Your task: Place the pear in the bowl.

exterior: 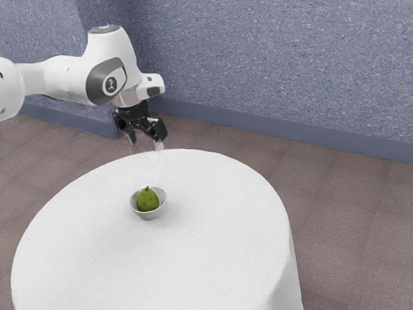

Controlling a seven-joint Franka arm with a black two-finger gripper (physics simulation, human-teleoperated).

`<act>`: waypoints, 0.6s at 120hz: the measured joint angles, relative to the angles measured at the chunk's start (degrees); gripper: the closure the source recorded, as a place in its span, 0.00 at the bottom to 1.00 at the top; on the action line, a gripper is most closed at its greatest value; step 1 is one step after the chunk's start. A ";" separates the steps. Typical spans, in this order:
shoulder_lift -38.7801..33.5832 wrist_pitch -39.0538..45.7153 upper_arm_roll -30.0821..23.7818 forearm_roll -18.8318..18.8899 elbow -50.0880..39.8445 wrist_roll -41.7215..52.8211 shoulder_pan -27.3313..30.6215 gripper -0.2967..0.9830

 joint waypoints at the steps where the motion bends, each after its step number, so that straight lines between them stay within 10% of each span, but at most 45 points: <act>1: -0.08 -0.81 -0.10 0.00 0.91 0.01 0.11 0.25; 28: -3.85 -17.85 -10.32 0.56 13.03 -0.57 10.15 0.24; 72: -3.21 -26.90 -10.89 0.72 15.17 -1.06 11.24 0.24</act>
